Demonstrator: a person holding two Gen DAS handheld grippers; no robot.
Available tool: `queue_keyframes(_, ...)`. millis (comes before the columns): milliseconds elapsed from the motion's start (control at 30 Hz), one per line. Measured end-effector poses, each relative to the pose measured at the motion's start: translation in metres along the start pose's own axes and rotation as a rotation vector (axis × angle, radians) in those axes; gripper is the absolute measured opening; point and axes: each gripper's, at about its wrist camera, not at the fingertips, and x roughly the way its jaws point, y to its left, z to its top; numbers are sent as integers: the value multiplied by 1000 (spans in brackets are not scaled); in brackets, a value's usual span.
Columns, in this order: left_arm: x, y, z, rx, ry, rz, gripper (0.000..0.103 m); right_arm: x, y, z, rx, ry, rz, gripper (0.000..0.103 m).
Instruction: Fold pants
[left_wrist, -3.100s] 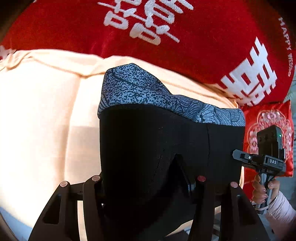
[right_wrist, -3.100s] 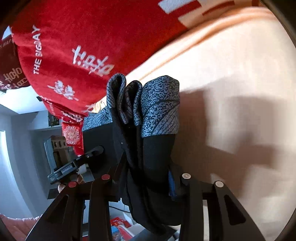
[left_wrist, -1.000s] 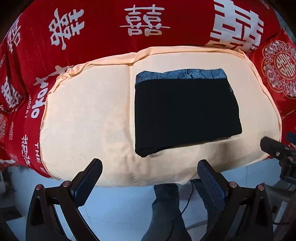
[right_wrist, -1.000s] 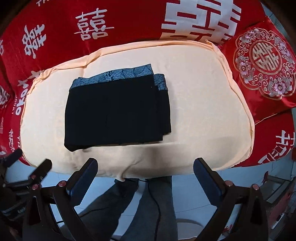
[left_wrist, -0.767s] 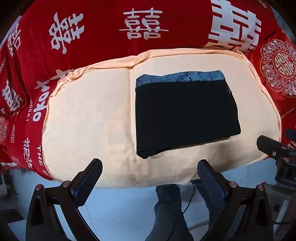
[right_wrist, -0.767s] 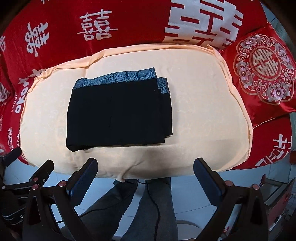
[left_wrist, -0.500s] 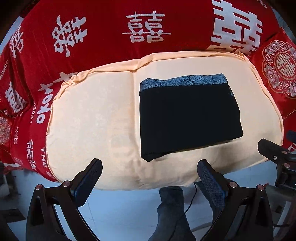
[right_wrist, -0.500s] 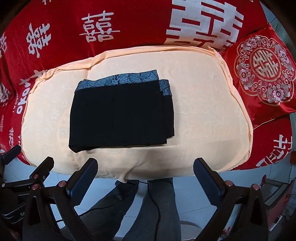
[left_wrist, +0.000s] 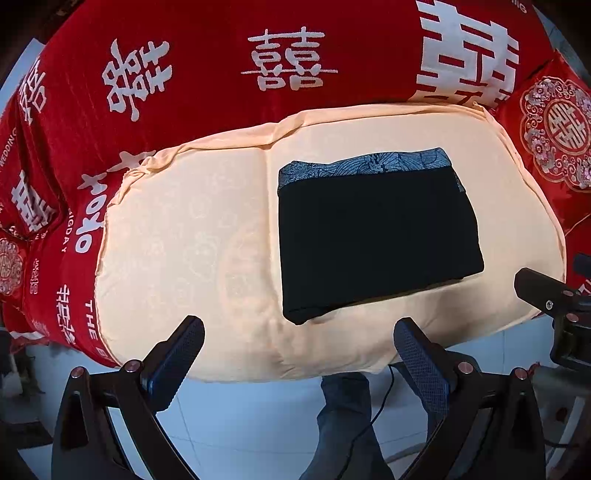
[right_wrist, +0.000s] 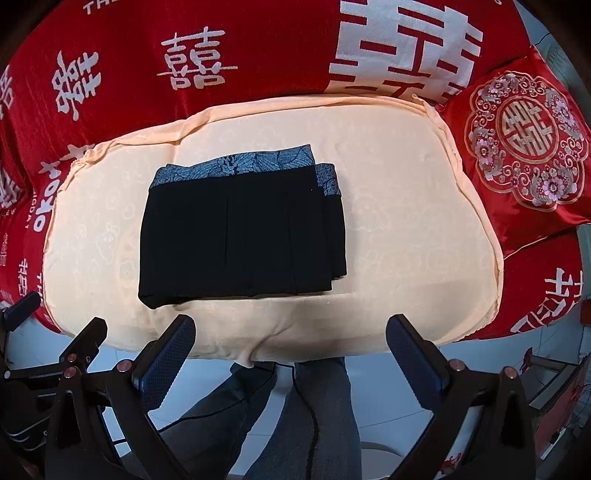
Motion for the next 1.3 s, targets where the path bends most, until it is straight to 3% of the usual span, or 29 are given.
queue_keyframes(1300,3,1,9,24,6,-36,103,-2,5,4,-2,-3,-6,103)
